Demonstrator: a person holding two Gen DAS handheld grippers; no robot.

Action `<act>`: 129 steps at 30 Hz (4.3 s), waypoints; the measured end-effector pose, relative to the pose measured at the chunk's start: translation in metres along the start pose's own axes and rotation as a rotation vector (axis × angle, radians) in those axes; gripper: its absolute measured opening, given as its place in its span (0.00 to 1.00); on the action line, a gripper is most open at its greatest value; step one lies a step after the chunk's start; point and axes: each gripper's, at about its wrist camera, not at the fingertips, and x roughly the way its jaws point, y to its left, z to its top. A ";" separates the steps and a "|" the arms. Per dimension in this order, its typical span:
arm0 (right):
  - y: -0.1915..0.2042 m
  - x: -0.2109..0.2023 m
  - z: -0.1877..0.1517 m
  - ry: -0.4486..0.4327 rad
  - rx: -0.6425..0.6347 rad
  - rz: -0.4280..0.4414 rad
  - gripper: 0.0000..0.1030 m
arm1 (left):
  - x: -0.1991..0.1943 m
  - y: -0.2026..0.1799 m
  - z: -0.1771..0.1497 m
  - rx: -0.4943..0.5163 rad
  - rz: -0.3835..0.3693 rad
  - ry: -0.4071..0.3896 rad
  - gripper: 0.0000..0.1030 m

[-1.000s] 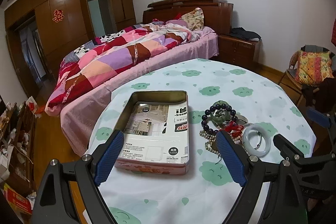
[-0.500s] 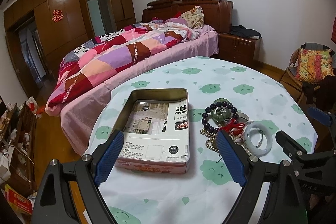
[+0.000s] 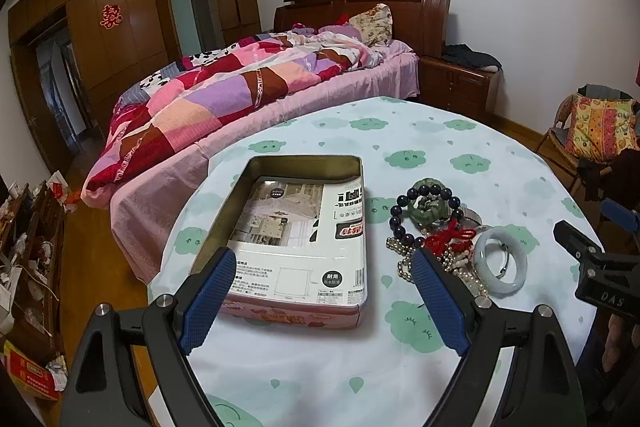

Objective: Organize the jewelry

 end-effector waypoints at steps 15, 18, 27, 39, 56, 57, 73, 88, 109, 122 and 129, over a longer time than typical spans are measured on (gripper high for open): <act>0.000 0.003 -0.002 0.006 -0.007 0.005 1.00 | 0.005 0.002 -0.002 -0.009 0.013 0.002 0.87; 0.003 0.003 -0.002 0.002 -0.015 0.004 1.00 | 0.007 0.002 -0.002 -0.008 0.015 0.005 0.87; 0.003 0.011 -0.002 0.021 -0.031 0.069 0.99 | 0.020 0.018 -0.001 -0.041 0.040 0.014 0.87; 0.021 0.058 -0.018 0.194 -0.147 0.144 0.52 | 0.051 0.016 -0.009 -0.047 0.022 0.060 0.87; 0.016 0.067 -0.013 0.194 -0.147 0.223 0.12 | 0.070 -0.040 0.022 0.060 -0.092 0.029 0.87; 0.015 0.065 -0.013 0.185 -0.145 0.221 0.12 | 0.074 -0.046 0.026 0.065 -0.107 0.034 0.87; -0.017 0.068 -0.004 0.148 -0.097 0.187 0.12 | 0.134 -0.112 0.042 0.138 -0.127 0.121 0.83; -0.022 0.058 -0.002 0.112 -0.088 0.205 0.12 | 0.107 -0.089 0.037 0.121 -0.264 0.111 0.13; -0.013 0.041 0.013 0.066 -0.114 0.232 0.12 | 0.021 -0.045 0.076 0.085 -0.343 -0.081 0.13; 0.030 0.048 0.039 0.074 -0.218 0.297 0.12 | 0.025 0.009 0.080 0.060 -0.249 -0.100 0.13; 0.072 0.065 0.059 0.089 -0.295 0.338 0.12 | 0.048 0.048 0.080 0.021 -0.176 -0.086 0.13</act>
